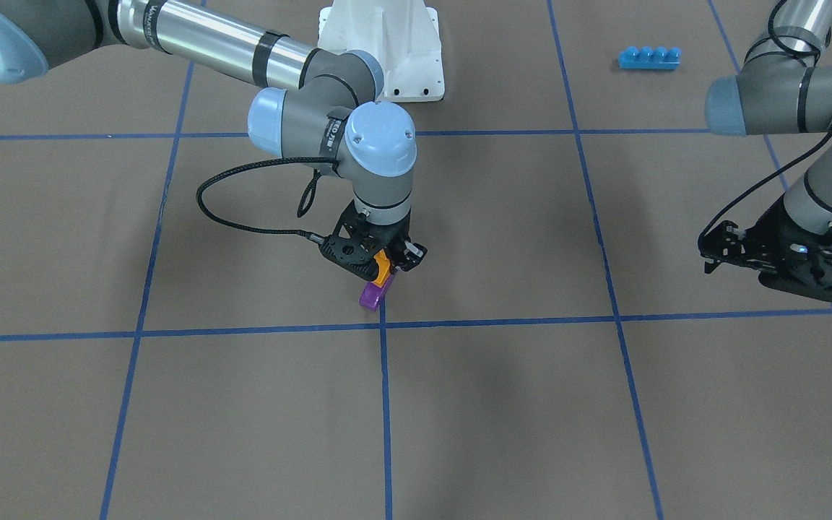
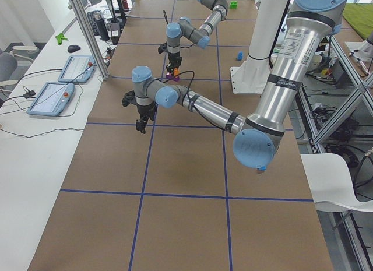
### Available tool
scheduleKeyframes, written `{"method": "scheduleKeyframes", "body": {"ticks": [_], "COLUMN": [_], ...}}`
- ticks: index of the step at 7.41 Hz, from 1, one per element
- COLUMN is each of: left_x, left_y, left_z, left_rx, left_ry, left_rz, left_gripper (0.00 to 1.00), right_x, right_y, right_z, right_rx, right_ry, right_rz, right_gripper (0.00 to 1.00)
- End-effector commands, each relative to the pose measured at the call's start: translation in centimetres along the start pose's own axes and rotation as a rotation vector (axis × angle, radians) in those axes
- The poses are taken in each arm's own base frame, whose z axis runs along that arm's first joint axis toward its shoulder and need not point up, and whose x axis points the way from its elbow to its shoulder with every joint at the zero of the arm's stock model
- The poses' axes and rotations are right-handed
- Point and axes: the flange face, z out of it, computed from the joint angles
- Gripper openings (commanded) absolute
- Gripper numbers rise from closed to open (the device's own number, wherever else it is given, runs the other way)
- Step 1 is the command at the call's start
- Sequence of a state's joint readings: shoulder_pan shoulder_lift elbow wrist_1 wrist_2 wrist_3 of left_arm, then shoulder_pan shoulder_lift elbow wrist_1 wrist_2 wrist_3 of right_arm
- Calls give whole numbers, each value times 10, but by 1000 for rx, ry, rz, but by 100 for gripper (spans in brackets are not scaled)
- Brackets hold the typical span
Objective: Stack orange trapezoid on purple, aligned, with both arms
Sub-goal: 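Open the right gripper and raise it away from the stack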
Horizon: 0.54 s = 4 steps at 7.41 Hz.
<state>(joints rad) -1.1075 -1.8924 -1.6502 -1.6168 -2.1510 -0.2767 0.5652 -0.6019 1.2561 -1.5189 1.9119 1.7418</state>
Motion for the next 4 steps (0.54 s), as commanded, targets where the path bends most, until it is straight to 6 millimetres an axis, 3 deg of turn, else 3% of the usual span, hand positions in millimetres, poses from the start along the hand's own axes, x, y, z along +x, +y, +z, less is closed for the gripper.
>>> {"method": "scheduleKeyframes", "body": {"ticks": [1,2,4], "left_x": [0,1,-2], "left_y": [-1,-1,2], "left_z": [0,0,0], "left_rx": [0,0,27], "left_ry": [-1,1,5], "left_rz": [2,3,3], "left_gripper": [100,100,100], "right_x": [-1,-4,2], "right_y": [-1,-3,-16], "right_z": [-5,-14,-63], "right_rx": [-1,-3,1], "right_ry": [-8,-21,-99], "right_rz": [-3,-1,-25], "right_gripper": [100,100,100]}}
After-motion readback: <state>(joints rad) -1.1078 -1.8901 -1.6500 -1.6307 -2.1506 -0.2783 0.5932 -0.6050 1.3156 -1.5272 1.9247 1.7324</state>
